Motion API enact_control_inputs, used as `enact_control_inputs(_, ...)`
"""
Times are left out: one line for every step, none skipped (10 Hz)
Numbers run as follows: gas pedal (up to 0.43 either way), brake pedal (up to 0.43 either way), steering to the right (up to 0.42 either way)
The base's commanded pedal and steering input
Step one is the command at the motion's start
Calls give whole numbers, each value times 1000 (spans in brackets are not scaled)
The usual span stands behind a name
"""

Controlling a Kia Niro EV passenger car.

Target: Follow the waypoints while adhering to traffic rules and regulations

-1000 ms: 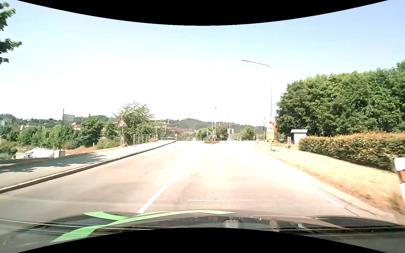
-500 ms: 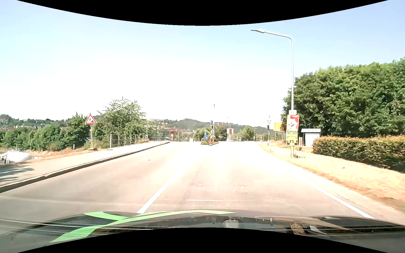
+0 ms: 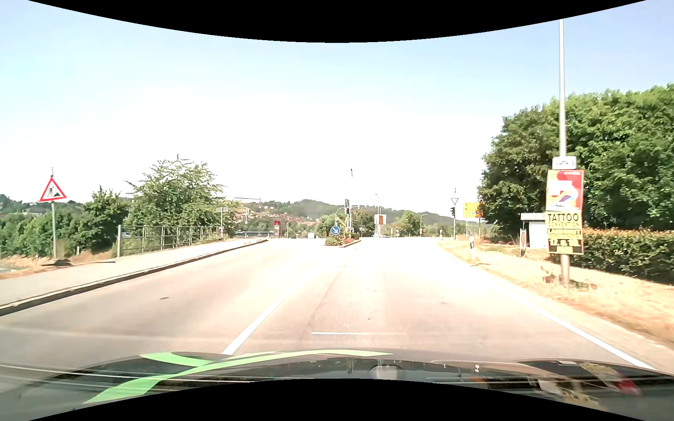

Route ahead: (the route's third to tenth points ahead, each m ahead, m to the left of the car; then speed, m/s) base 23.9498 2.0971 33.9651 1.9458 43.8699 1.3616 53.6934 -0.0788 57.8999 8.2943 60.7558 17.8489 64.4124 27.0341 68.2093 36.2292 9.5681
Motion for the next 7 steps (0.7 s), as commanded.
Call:
enact_control_inputs(0, 0, 16)
enact_control_inputs(0, 0, 18)
enact_control_inputs(0, 0, 19)
enact_control_inputs(0, 0, 20)
enact_control_inputs(0, 0, 21)
enact_control_inputs(0, 0, 21)
enact_control_inputs(0, 0, 21)
